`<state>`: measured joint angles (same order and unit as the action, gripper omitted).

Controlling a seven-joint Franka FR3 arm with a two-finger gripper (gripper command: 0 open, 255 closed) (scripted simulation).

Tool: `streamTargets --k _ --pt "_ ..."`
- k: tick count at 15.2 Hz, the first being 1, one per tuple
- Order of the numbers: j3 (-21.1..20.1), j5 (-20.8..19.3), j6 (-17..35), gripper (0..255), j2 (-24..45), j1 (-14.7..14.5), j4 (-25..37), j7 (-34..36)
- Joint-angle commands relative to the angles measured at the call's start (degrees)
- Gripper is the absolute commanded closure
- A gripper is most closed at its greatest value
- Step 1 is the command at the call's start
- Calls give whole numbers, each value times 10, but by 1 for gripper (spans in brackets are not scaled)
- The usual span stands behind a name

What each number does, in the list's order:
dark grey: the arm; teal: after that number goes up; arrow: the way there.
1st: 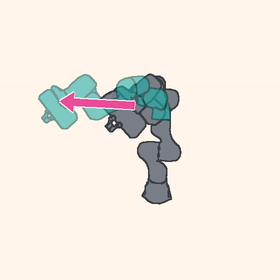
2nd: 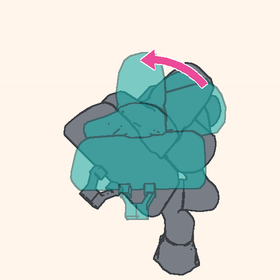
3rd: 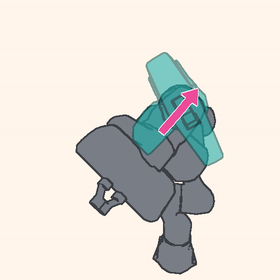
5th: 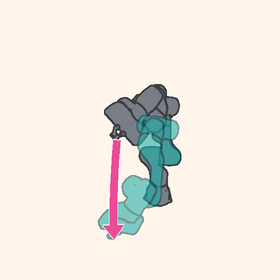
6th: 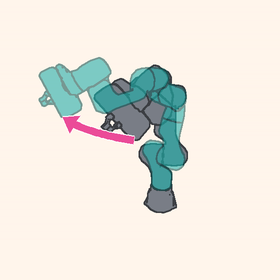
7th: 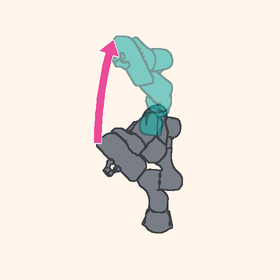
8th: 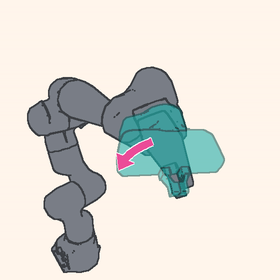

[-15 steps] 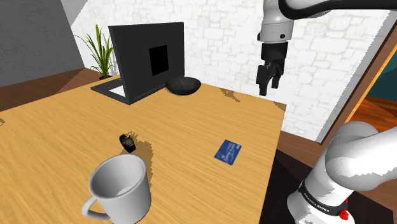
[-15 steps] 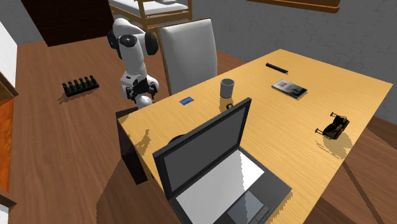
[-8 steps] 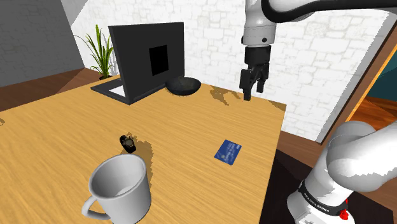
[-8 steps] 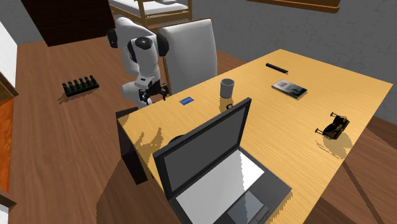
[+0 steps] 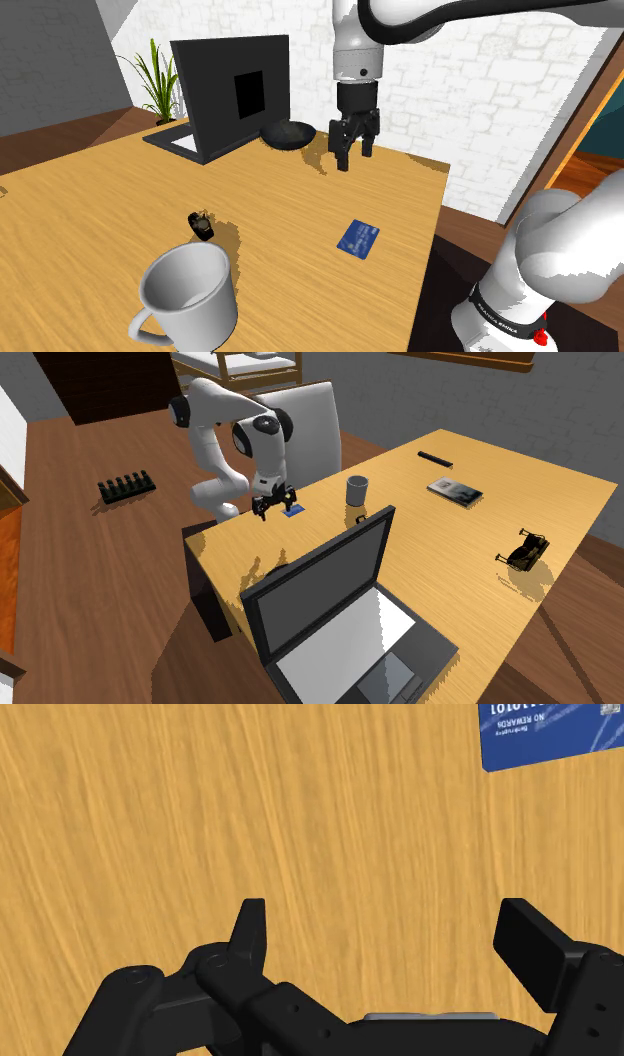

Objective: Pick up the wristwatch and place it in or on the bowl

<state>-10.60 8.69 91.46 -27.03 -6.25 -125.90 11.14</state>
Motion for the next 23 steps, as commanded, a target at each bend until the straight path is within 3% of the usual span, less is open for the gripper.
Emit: streamTargets --k 1,12,18,23 --pt "-16 7 12 0 29 -7 22 15" --pt "-102 5 58 0 212 -49 180 106" --pt "-138 -29 62 0 330 -83 302 161" --pt "-157 -73 44 0 440 -129 433 206"
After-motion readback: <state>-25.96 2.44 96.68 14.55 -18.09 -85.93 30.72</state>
